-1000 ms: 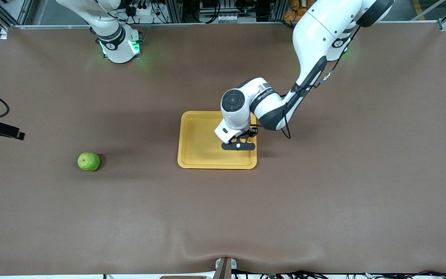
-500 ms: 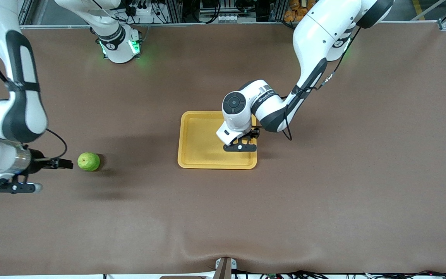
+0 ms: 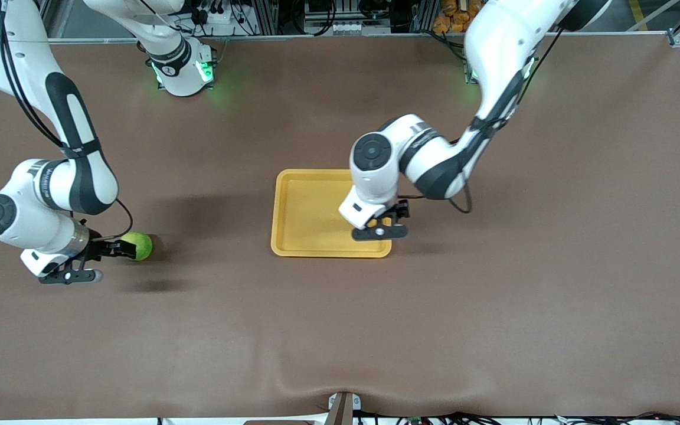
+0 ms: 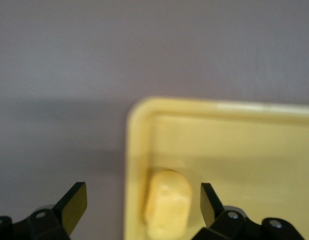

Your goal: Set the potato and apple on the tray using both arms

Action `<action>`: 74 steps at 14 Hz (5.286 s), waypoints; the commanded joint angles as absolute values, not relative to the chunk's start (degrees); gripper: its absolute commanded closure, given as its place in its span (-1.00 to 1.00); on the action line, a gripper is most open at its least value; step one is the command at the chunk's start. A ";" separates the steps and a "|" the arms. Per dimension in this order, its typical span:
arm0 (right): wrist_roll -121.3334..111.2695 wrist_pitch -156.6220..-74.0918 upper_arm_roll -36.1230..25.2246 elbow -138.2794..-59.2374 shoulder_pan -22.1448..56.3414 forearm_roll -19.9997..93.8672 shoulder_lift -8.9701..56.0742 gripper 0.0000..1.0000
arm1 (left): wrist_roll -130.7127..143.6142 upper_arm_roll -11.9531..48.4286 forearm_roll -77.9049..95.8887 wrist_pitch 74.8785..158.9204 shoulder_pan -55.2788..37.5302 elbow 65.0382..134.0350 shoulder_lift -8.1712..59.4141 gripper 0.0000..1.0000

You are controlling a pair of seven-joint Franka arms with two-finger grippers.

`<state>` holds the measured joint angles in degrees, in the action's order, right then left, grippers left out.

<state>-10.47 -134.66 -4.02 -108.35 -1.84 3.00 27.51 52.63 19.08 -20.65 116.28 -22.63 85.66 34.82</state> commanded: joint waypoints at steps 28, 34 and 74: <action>5.66 -123.66 10.99 -107.84 12.10 8.62 19.69 1.00 | 9.31 19.25 -10.02 91.49 8.52 87.63 2.12 -1.00; 28.89 -128.40 10.64 -108.46 21.78 7.04 21.00 1.00 | 10.11 19.07 -7.30 91.49 10.28 89.47 1.14 -1.00; 2.29 -89.05 -2.64 -92.20 -0.35 1.23 -0.44 -1.00 | 7.73 8.96 -1.76 83.41 3.25 90.97 -5.27 -1.00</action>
